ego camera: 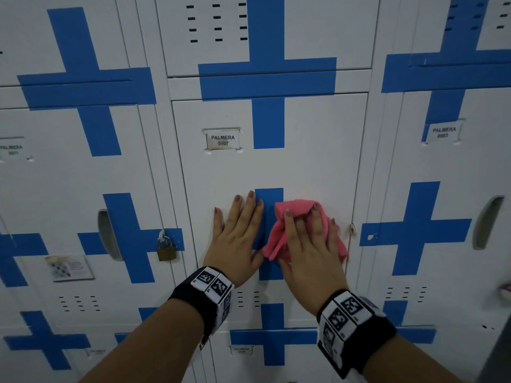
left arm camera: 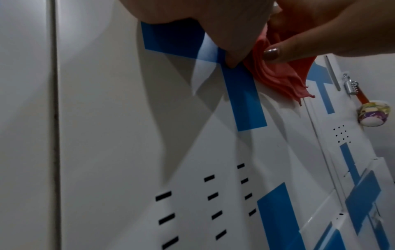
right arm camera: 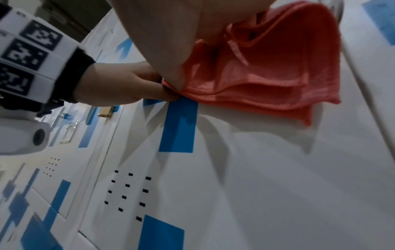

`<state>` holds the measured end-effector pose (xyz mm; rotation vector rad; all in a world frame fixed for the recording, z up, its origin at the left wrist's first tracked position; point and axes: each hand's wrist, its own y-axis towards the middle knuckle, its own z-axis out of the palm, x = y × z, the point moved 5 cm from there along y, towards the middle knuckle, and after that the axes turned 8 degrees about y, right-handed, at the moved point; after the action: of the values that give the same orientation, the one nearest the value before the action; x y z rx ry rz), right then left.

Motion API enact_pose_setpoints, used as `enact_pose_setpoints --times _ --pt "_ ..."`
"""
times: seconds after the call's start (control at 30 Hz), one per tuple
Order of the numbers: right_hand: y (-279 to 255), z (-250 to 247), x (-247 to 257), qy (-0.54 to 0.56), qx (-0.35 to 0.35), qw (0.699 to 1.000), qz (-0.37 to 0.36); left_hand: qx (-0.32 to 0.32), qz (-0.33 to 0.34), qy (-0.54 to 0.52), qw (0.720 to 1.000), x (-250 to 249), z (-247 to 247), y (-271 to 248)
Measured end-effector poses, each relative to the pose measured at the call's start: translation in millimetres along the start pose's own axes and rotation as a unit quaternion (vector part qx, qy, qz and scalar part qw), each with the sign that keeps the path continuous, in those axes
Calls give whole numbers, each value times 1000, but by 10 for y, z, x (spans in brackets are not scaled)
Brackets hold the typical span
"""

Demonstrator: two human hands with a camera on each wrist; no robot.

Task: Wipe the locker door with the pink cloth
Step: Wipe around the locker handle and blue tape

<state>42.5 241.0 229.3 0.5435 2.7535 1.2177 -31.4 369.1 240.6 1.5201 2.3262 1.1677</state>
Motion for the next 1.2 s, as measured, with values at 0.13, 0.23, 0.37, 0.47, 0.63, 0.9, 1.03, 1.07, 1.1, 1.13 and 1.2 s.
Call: enact_pose_setpoints --times 0.13,0.23,0.37,0.47,0.63,0.9,1.03,1.07,1.1,1.13,1.2 --pt "38 69 36 -26 18 999 29 -3 -2 3 1000 -7 14 2" --pt "61 109 60 -22 13 999 41 -8 -1 7 1000 -1 27 8" --pt "80 154 84 -5 -11 998 59 -16 4 4 1000 5 47 10" --pt "81 133 61 -6 -6 998 61 -19 7 4 1000 3 51 11" --pt "80 114 49 -9 5 998 59 -20 10 12 1000 1 57 13" --pt "39 147 52 -14 21 998 51 -15 9 18 1000 5 71 20" --pt "43 145 40 -20 33 998 45 -11 8 20 1000 2 69 23" --pt "41 140 37 -21 38 998 42 -11 8 20 1000 3 72 21" --pt "38 136 35 -22 44 998 40 -11 8 20 1000 4 73 19" --pt "32 132 32 -23 50 998 38 -12 9 20 1000 6 73 18" --pt "14 133 26 -21 59 997 36 -13 8 16 1000 7 75 20"
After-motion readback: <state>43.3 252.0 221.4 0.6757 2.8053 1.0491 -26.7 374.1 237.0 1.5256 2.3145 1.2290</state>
